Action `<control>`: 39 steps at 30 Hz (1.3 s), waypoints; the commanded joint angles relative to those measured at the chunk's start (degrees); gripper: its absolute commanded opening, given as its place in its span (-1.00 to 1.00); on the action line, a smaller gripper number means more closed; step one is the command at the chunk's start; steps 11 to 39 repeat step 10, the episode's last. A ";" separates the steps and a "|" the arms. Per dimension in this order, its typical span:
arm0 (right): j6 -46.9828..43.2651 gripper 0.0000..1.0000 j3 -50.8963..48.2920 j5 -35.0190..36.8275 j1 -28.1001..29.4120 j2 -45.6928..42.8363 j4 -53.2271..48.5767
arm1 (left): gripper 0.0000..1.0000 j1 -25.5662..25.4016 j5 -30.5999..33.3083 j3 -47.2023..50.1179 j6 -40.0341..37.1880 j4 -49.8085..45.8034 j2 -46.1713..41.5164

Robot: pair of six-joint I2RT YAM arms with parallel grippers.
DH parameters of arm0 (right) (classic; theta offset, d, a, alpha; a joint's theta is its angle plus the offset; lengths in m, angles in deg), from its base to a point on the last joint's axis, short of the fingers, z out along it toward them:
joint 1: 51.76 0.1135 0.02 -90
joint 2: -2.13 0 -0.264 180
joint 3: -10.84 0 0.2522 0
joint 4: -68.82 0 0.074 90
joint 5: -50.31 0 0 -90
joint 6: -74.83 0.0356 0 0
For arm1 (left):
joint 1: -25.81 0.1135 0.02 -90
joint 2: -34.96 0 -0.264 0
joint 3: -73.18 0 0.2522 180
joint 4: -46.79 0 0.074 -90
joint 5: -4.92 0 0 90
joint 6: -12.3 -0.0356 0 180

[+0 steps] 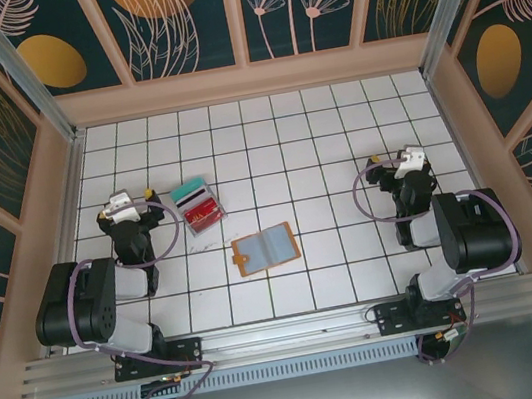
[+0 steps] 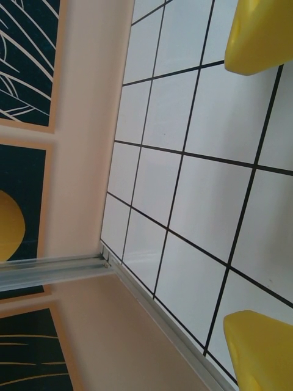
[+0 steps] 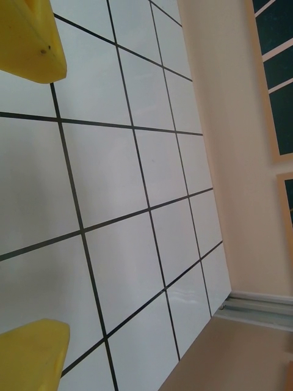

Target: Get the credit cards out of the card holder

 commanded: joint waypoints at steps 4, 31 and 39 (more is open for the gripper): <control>-0.53 0.98 0.52 -1.66 0.38 0.16 2.43 | 0.98 0.39 -0.65 0.54 -0.96 2.97 0.08; -0.50 0.97 0.54 -1.89 0.22 0.19 2.38 | 0.98 0.39 -1.26 0.47 -1.15 2.84 0.08; -0.50 0.97 0.54 -1.89 0.22 0.19 2.38 | 0.98 0.39 -1.26 0.47 -1.15 2.84 0.08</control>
